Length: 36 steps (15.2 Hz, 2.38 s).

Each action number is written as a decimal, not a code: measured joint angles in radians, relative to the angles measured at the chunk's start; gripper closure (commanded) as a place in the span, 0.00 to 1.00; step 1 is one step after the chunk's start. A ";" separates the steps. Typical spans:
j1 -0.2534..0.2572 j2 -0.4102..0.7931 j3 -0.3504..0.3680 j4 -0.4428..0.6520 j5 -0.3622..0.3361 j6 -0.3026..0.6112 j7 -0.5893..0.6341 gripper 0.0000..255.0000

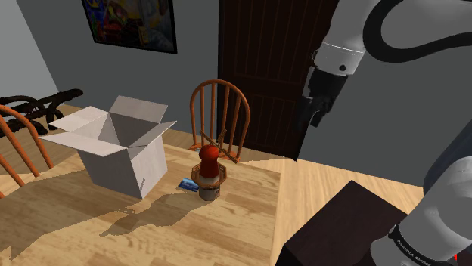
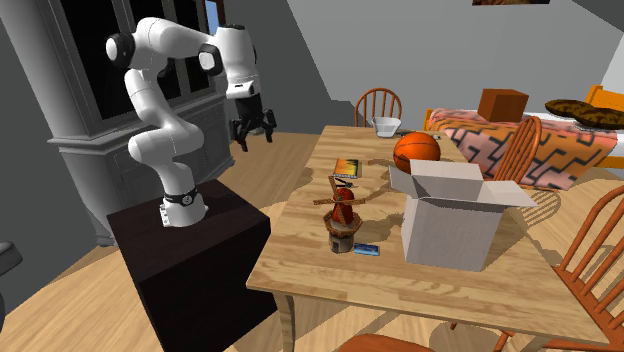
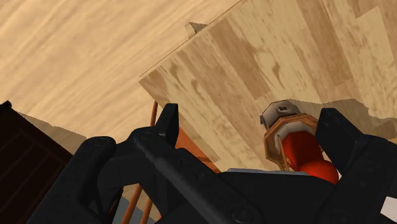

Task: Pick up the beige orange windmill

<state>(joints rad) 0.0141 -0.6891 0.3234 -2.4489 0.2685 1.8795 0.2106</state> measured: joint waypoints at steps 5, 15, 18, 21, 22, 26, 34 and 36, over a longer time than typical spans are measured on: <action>-0.027 0.131 0.128 0.000 0.016 0.207 0.138 0.00; -0.186 0.481 0.410 0.132 -0.202 0.539 0.535 0.00; -0.243 0.625 0.487 0.203 -0.392 0.599 0.727 0.00; -0.232 0.806 0.503 0.313 -0.657 0.606 0.968 0.00; -0.211 0.851 0.487 0.345 -0.728 0.604 1.031 0.00; -0.159 0.935 0.443 0.384 -0.856 0.618 1.143 0.00; -0.124 0.988 0.403 0.378 -0.941 0.656 1.212 1.00; -0.124 0.987 0.403 0.378 -0.942 0.657 1.213 1.00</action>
<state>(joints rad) -0.1103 0.2982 0.7264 -2.0714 -0.6734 2.5361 1.4236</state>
